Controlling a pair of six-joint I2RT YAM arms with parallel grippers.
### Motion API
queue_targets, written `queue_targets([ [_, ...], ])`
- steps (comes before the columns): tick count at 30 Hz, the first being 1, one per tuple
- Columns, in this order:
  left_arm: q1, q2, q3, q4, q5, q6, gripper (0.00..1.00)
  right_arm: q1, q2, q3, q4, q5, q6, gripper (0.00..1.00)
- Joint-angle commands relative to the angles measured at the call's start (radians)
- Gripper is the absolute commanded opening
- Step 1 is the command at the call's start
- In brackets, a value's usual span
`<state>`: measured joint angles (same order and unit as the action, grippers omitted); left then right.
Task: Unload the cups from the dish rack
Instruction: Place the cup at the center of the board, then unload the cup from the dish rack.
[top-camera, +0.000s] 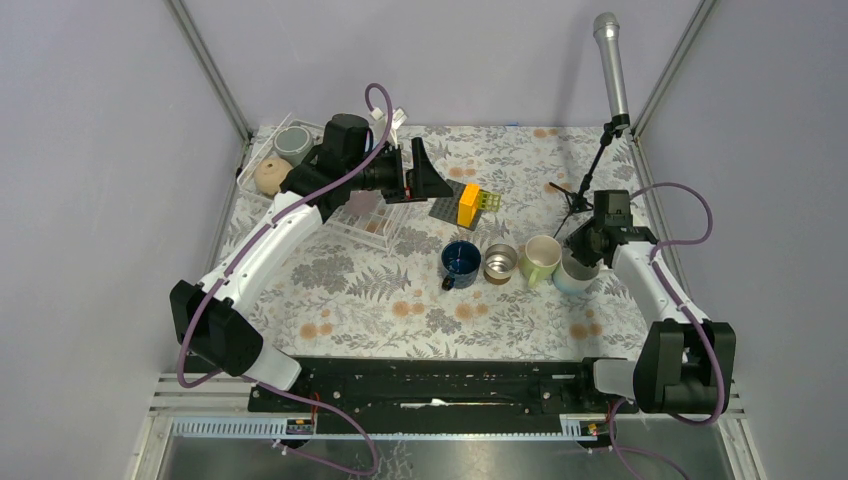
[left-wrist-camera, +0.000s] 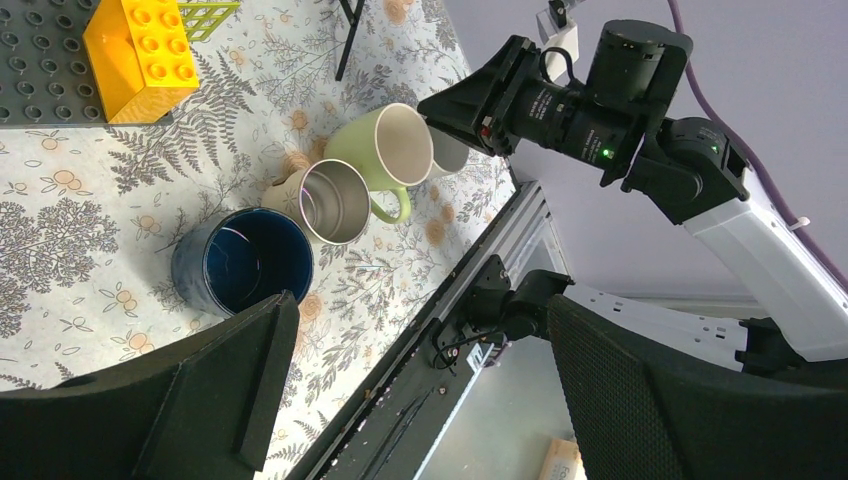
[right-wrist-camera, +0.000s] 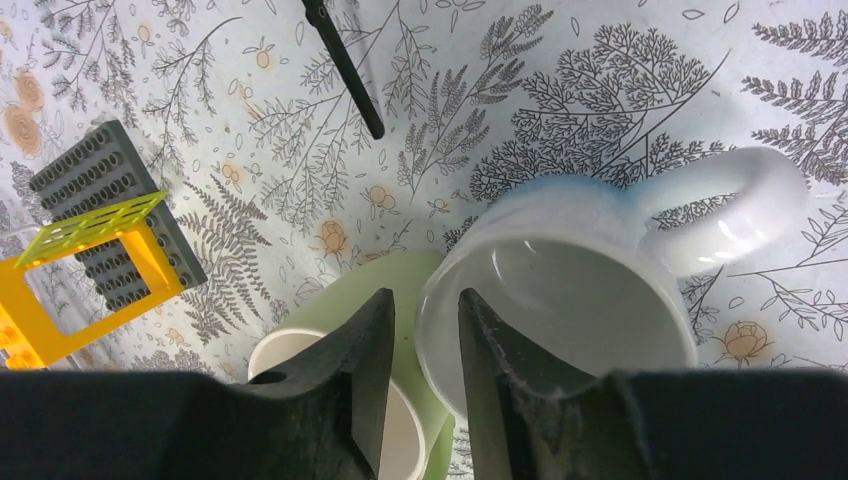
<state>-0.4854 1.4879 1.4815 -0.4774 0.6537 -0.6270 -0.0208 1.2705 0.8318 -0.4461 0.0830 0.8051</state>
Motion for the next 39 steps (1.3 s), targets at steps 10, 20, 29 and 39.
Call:
queue_targets([
  [10, -0.005, -0.007, 0.023, 0.027, -0.032, 0.031, 0.99, -0.004, -0.112, 0.095, -0.083, 0.011, -0.044, 0.71],
  [20, -0.004, -0.01, 0.079, -0.075, -0.2, 0.102, 0.99, 0.003, -0.209, 0.147, -0.151, -0.052, -0.113, 1.0],
  [29, 0.009, 0.011, 0.167, -0.226, -0.626, 0.174, 0.99, 0.245, -0.227, 0.192, -0.165, 0.014, -0.093, 1.0],
  [39, 0.085, 0.138, 0.223, -0.333, -0.981, 0.241, 0.99, 0.352, -0.192, 0.239, -0.109, -0.051, -0.102, 1.0],
])
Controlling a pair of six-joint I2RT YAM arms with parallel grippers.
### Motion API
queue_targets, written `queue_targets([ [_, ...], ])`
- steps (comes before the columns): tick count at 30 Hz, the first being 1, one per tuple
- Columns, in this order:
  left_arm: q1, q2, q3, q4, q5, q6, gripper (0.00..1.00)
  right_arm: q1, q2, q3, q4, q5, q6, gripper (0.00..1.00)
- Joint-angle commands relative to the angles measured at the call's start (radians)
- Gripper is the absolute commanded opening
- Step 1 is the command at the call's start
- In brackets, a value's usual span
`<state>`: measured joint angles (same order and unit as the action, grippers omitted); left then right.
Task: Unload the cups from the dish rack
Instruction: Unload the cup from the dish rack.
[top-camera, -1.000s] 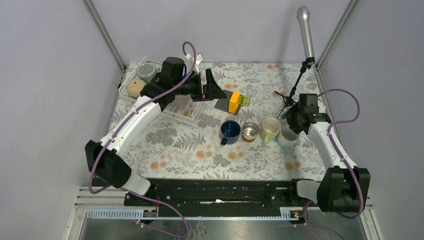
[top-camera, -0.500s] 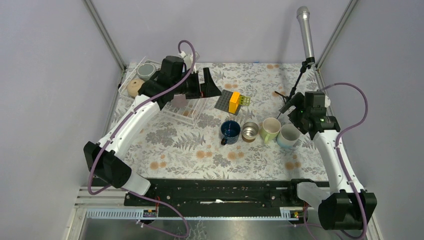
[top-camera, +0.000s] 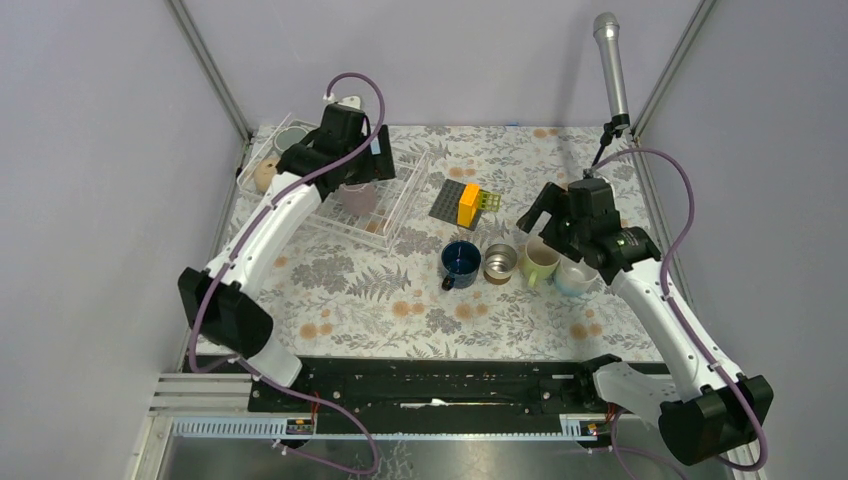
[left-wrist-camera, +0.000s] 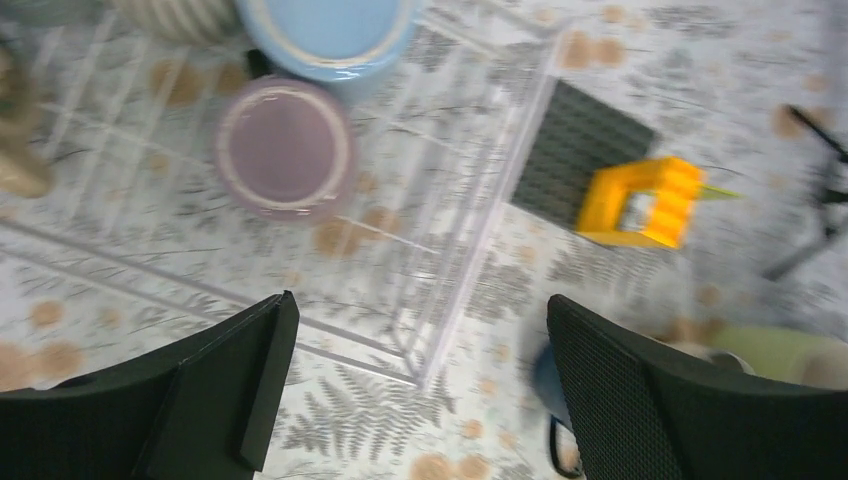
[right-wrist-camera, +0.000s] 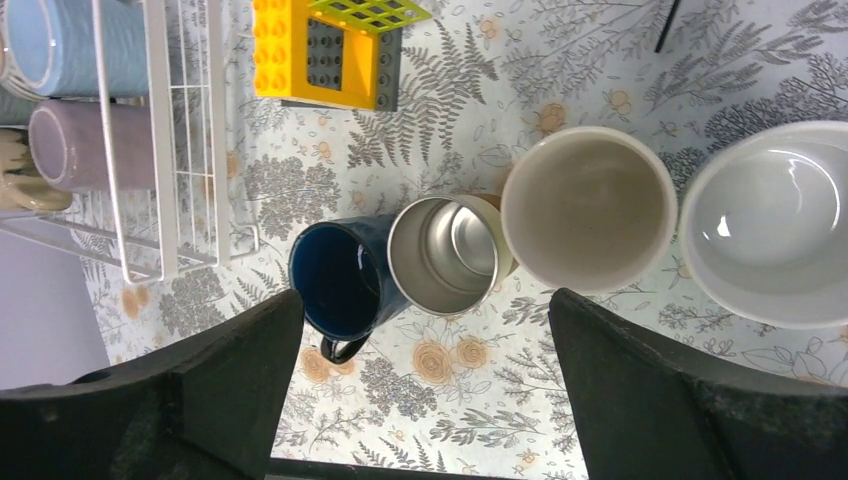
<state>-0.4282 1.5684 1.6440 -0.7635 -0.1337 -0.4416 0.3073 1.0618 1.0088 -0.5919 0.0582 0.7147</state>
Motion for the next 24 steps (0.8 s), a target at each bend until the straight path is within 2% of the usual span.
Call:
queue_targets([
  [1, 0.034, 0.081, 0.077, -0.06, -0.223, 0.063, 0.99, 0.028, 0.021, 0.071, 0.042, -0.033, -0.015, 1.0],
  [4, 0.053, 0.141, 0.112, -0.071, -0.264, 0.088, 0.99, 0.037, 0.035, 0.088, 0.055, -0.051, -0.023, 1.0],
  [13, 0.118, 0.304, 0.189, -0.079, -0.19, 0.123, 0.99, 0.05, 0.047, 0.099, 0.089, -0.099, -0.027, 1.0],
  [24, 0.157, 0.385, 0.205, -0.069, -0.099, 0.157, 0.99, 0.059, 0.05, 0.1, 0.104, -0.104, -0.025, 1.0],
])
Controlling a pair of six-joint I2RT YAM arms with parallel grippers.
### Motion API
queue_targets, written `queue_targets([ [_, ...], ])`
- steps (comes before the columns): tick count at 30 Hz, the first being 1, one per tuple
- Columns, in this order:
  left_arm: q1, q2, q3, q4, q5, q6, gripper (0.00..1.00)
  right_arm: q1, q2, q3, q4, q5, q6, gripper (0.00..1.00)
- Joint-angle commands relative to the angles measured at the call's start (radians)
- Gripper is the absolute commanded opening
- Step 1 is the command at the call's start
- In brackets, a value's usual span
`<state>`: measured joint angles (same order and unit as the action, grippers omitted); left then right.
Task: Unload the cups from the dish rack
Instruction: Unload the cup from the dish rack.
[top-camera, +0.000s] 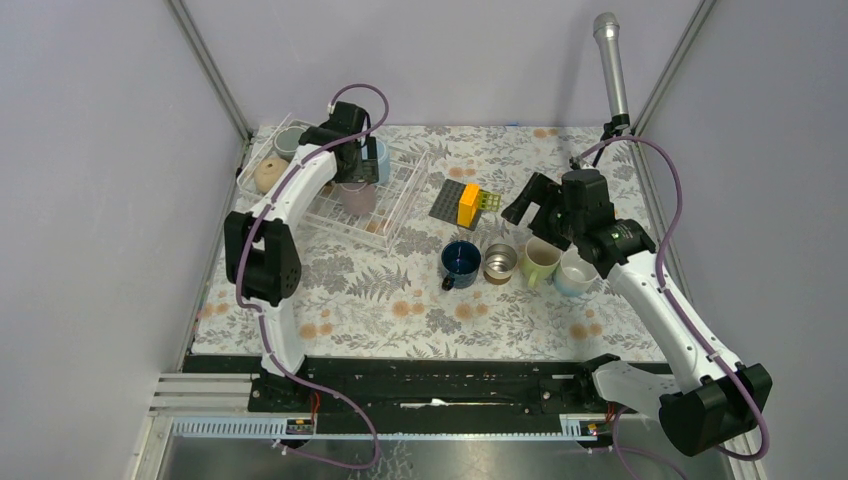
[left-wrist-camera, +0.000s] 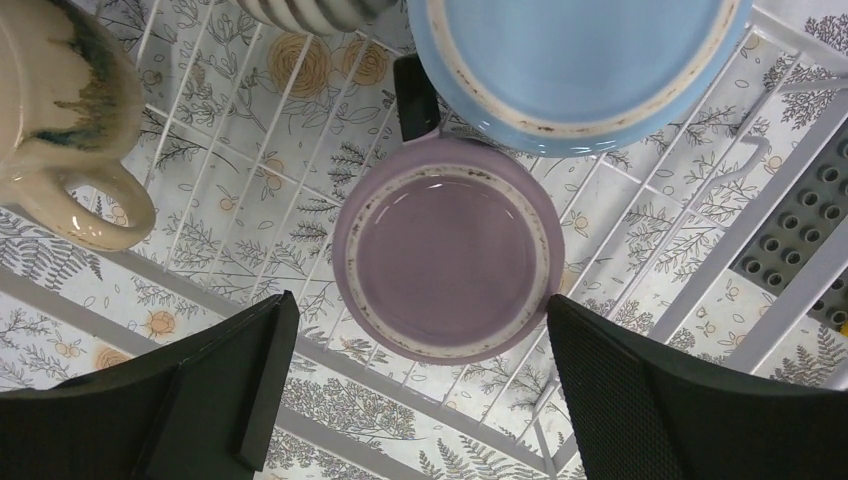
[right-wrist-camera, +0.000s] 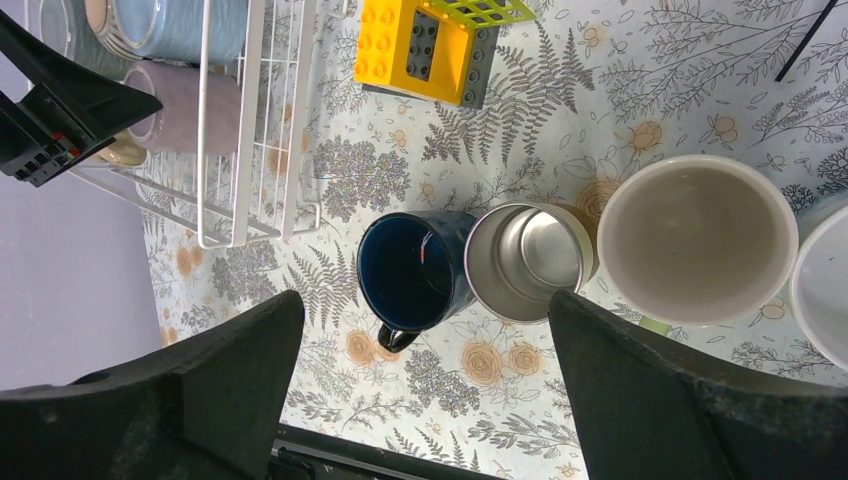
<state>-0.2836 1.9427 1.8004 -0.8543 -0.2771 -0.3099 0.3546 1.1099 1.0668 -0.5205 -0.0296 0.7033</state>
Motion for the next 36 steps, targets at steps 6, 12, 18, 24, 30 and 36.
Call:
queue_targets([
  [6, 0.022, 0.03, 0.037, 0.059, 0.088, 0.024, 0.99, 0.013, -0.002, 0.044, 0.034, -0.016, -0.017, 1.0],
  [12, 0.044, 0.06, 0.044, 0.058, 0.082, 0.019, 0.99, 0.013, -0.012, 0.037, 0.034, -0.016, -0.021, 1.0],
  [18, 0.055, 0.099, 0.078, 0.056, 0.124, 0.03, 0.99, 0.014, -0.013, 0.035, 0.034, -0.021, -0.024, 1.0],
  [24, 0.067, 0.159, 0.153, 0.015, 0.143, 0.038, 0.99, 0.015, -0.01, 0.031, 0.034, -0.026, -0.026, 1.0],
  [30, 0.073, 0.207, 0.198, -0.018, 0.158, 0.045, 0.99, 0.015, -0.012, 0.028, 0.032, -0.027, -0.029, 1.0],
  [36, 0.072, 0.173, 0.164, -0.019, 0.165, 0.038, 0.97, 0.015, -0.01, 0.028, 0.03, -0.029, -0.032, 1.0],
])
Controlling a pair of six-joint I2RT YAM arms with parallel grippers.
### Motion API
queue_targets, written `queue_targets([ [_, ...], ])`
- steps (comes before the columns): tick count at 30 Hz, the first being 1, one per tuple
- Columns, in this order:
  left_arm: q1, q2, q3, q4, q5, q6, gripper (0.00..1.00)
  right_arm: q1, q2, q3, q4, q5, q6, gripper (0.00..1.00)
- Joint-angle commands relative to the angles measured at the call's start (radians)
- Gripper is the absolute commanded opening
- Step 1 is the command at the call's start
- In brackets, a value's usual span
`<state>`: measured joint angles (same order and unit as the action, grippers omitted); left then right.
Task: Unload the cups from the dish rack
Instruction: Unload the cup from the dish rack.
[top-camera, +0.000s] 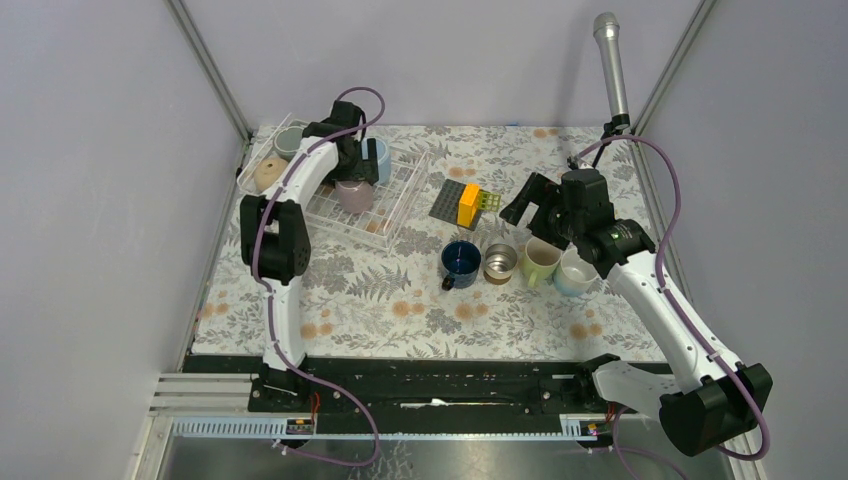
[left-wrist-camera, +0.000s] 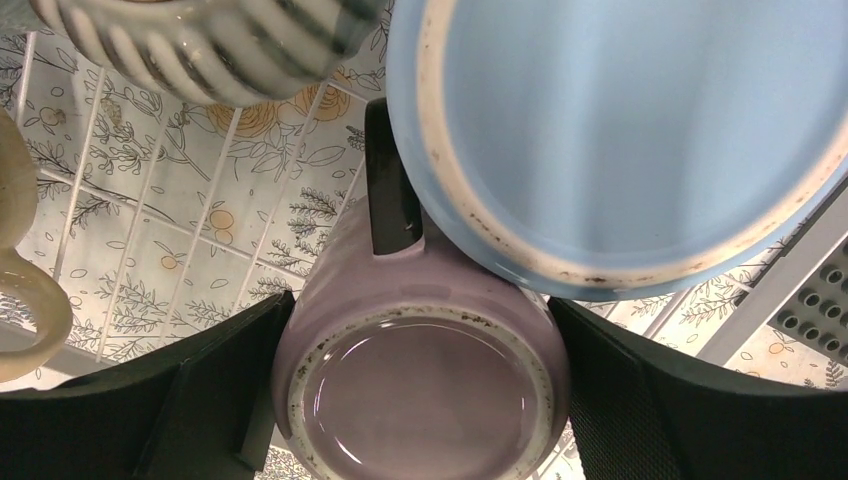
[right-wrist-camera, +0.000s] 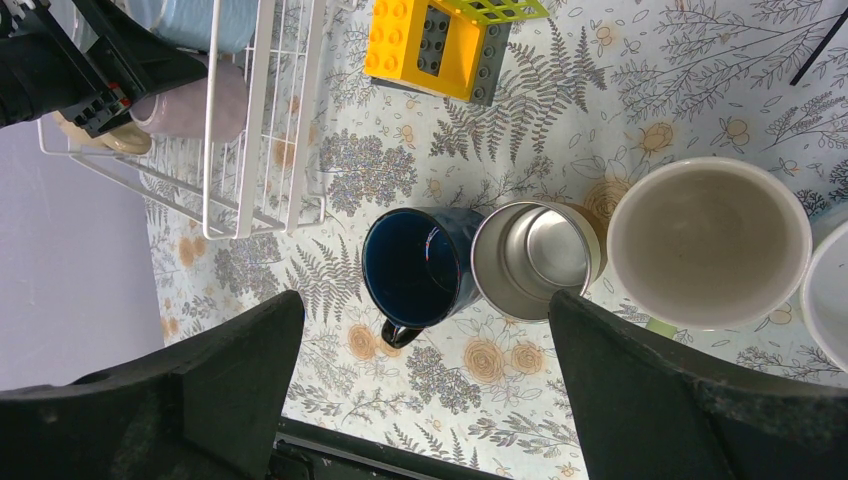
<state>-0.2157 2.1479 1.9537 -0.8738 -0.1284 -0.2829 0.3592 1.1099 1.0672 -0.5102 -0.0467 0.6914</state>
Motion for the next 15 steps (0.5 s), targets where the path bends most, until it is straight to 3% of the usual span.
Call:
queue_targets([
  [1, 0.004, -0.04, 0.002, 0.002, 0.014, 0.011, 0.94, 0.011, -0.007, 0.028, 0.02, -0.015, -0.02, 1.0],
  [4, 0.003, -0.068, -0.022, 0.003, 0.01, 0.01, 0.82, 0.012, 0.0, 0.03, 0.022, -0.021, -0.02, 1.0],
  [11, -0.002, -0.135, -0.044, -0.016, -0.004, -0.003, 0.4, 0.016, 0.006, 0.033, 0.025, -0.027, -0.034, 1.0],
  [15, -0.025, -0.187, -0.051, -0.038, -0.03, -0.004, 0.29, 0.017, 0.011, 0.027, 0.041, -0.038, -0.036, 1.0],
])
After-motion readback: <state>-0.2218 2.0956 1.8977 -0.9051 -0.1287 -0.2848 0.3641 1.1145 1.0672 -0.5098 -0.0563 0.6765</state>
